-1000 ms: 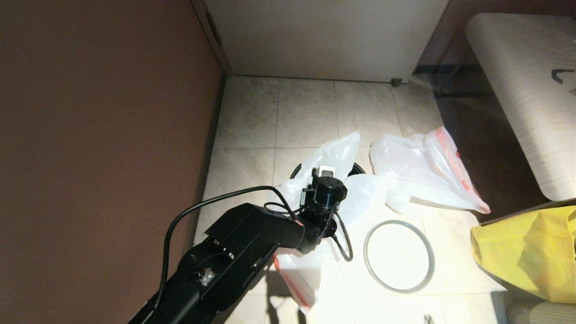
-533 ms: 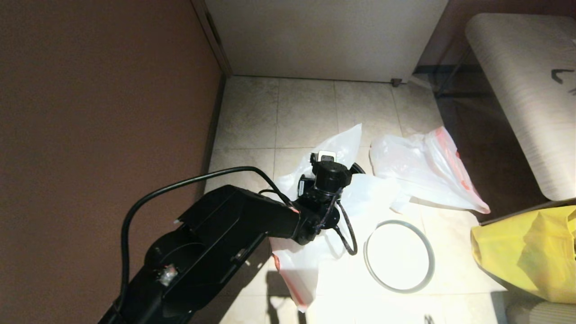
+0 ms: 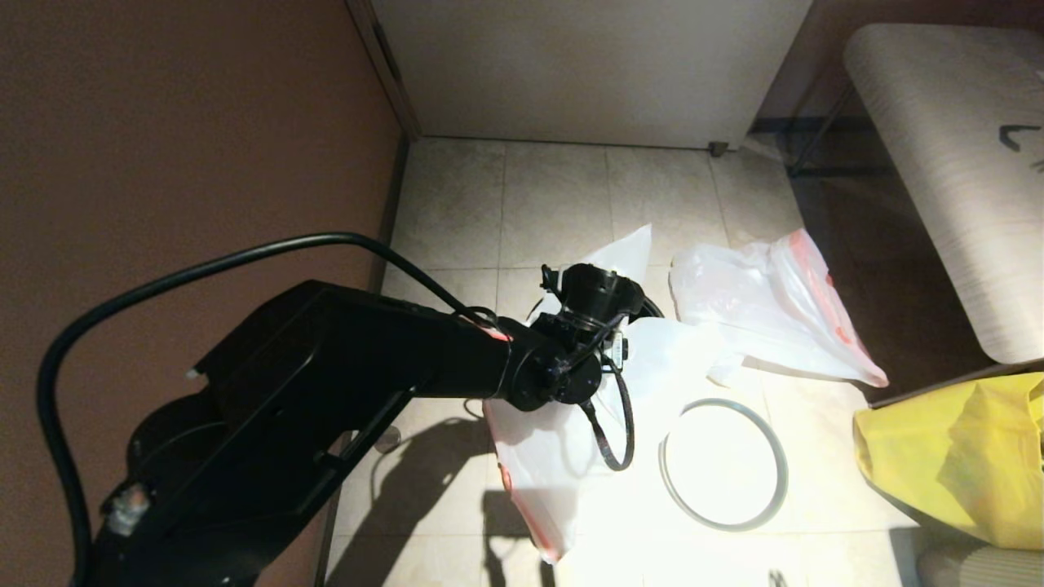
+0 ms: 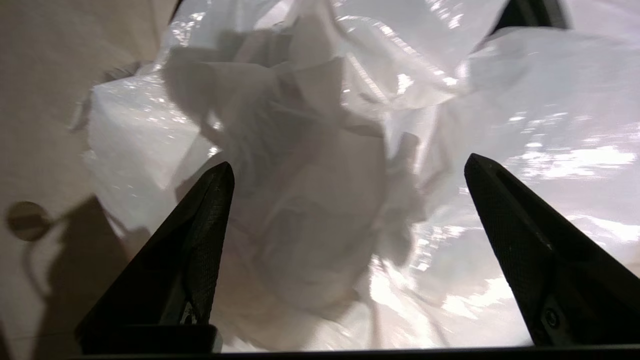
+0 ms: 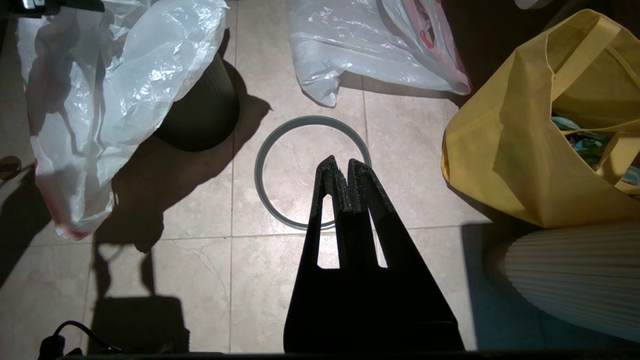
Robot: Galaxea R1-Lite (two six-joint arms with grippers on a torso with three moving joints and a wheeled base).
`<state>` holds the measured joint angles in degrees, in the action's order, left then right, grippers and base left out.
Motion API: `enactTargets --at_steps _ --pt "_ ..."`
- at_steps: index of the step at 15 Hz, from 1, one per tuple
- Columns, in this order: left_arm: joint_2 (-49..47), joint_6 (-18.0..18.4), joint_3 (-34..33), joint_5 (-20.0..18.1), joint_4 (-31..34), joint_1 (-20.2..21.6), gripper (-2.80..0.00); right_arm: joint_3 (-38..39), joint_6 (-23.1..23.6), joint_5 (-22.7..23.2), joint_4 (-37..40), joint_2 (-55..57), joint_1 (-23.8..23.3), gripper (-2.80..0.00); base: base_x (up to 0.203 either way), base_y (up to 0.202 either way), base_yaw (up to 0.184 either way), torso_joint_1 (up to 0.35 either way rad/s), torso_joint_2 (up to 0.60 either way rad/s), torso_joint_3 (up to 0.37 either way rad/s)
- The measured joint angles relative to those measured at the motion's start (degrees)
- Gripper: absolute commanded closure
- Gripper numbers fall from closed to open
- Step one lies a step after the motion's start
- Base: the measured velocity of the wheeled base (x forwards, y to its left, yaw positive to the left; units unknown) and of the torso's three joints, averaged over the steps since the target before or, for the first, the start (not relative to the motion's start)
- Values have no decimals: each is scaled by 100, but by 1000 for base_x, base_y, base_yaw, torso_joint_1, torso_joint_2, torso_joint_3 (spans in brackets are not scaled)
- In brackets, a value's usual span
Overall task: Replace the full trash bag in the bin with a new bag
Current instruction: Put the new garbage bag on the trash can
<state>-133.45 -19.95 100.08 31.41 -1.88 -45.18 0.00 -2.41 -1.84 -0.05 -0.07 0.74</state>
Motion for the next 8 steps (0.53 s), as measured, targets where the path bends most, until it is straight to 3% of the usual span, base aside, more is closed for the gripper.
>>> enactTargets --at_steps 3,6,8 --pt "226 -508 113 -603 92 4 0 0 2 0 0 0 0 0 0 0 0 0 0 0" --pt "165 -538 679 -641 26 134 0 0 2 0 0 0 0 0 0 0 0 0 0 0" --pt "-65 -455 1084 -630 -446 295 0 0 0 0 0 2 0 0 0 0 0 0 0 0"
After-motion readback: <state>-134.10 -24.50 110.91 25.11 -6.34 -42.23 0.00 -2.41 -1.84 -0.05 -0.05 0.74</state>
